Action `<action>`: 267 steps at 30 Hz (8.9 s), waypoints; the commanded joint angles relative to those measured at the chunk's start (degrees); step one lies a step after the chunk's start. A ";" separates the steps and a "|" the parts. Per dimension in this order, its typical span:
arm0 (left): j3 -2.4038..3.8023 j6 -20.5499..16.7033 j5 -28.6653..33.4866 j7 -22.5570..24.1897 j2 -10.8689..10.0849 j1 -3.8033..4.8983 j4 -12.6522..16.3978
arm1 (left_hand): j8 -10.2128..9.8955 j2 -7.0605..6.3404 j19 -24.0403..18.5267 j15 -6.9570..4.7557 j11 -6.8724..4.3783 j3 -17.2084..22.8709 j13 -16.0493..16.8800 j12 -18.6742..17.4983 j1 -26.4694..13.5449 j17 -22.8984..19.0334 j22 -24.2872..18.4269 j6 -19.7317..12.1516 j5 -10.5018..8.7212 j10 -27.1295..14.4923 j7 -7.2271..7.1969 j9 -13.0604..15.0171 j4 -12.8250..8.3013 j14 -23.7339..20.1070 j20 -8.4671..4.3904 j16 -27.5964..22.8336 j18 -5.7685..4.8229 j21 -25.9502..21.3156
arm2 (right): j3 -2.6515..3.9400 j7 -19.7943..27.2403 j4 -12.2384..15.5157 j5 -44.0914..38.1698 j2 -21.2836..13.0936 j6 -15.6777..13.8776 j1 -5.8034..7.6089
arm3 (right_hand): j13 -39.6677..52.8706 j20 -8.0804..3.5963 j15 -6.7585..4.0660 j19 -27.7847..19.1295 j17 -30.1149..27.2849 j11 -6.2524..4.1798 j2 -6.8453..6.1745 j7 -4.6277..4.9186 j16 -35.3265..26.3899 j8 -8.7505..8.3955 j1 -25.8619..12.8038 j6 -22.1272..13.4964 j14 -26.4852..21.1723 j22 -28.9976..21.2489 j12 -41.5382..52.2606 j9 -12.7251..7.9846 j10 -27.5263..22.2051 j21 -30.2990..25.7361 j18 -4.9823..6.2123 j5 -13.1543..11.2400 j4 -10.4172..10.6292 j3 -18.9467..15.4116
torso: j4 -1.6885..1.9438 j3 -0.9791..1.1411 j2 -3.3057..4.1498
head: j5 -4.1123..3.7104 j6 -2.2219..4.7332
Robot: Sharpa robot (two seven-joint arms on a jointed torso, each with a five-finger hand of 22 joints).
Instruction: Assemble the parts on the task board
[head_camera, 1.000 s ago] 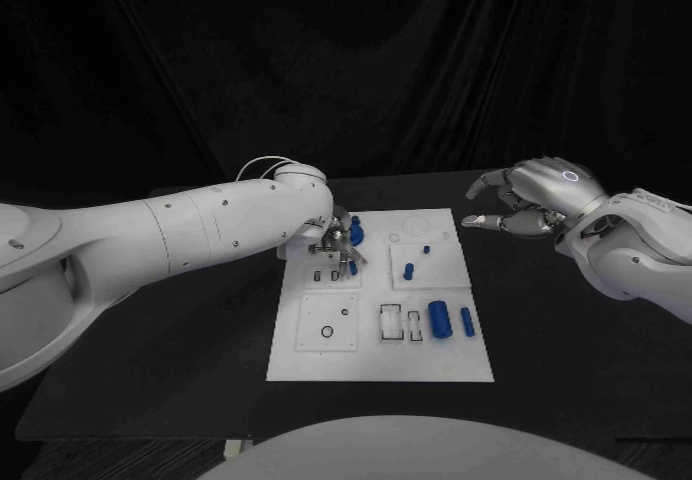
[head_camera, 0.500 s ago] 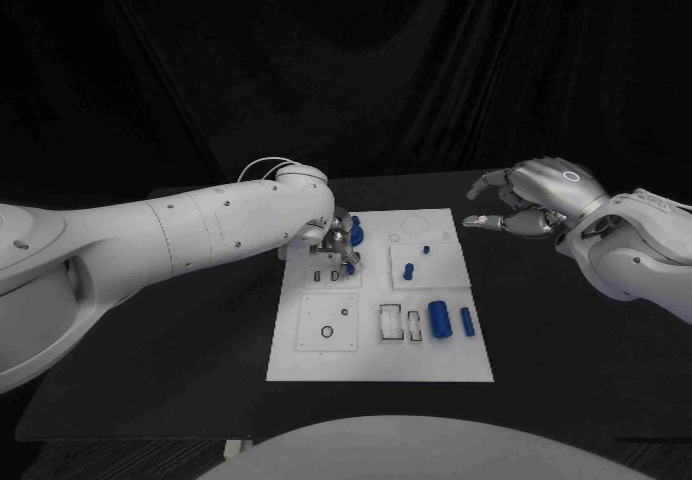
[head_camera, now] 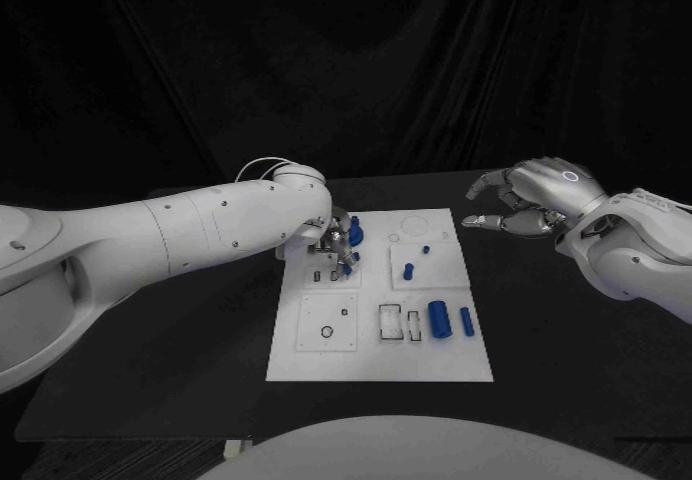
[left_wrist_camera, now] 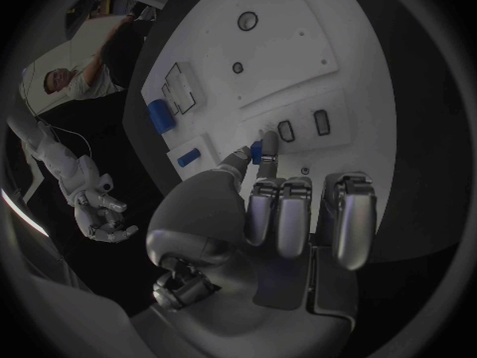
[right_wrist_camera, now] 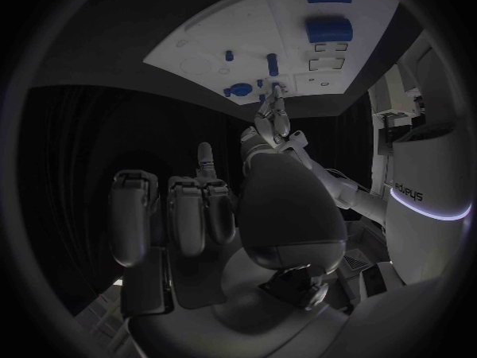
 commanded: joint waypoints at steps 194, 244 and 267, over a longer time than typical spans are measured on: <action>-0.02 -8.38 6.66 -1.57 -9.17 -3.35 7.93 | -2.70 -6.69 -1.68 0.03 0.03 15.13 14.94 0.21 -15.44 15.10 7.37 1.35 -9.73 6.08 0.14 9.90 3.92 5.95 -0.14 0.15 0.14 -3.77 | 0.04 -2.51 -0.78 -0.12 0.32 3.19 -1.14 | 15.08 0.49 0.44 3.04 14.20 0.50 1.00 0.09 -0.51 -0.15 2.87 0.96 5.75 12.96 0.14 -0.54 6.10 -1.10 -0.65 2.95 -0.57 -0.19 | -0.09 -0.01 -0.03 | 1.90 -0.01; 0.03 -19.90 6.65 2.98 -18.63 2.64 14.95 | 14.77 -4.80 0.39 -2.37 -2.73 -2.07 14.94 0.21 -9.32 15.10 9.83 -1.13 -11.43 6.08 -3.14 36.93 15.22 5.95 -2.39 0.15 -0.33 -3.21 | 0.04 -0.91 -1.14 -0.12 0.35 1.87 -1.59 | 15.08 0.52 0.47 3.04 14.22 0.51 1.03 0.10 -0.49 -0.18 2.30 1.14 5.76 12.96 0.14 -0.63 6.10 -1.10 -0.65 2.81 -0.09 -0.67 | -0.08 -0.02 -0.05 | 2.61 -0.01; -0.01 -14.88 1.81 5.17 -11.28 0.25 -0.12 | 10.41 -5.15 -0.22 -1.76 -1.91 -2.65 14.94 0.21 -6.66 15.10 9.57 -3.72 -11.94 6.08 -2.03 34.92 14.13 5.95 -1.98 0.15 -0.14 -4.13 | 0.04 -0.82 -1.08 -0.12 0.34 2.38 -2.42 | 15.08 0.52 0.47 3.04 14.24 0.53 1.11 0.10 -0.48 -0.17 2.25 1.20 5.76 12.96 0.14 -0.63 6.10 -1.10 -0.65 2.82 -0.04 -0.70 | -0.13 -0.07 -0.02 | 1.78 -0.01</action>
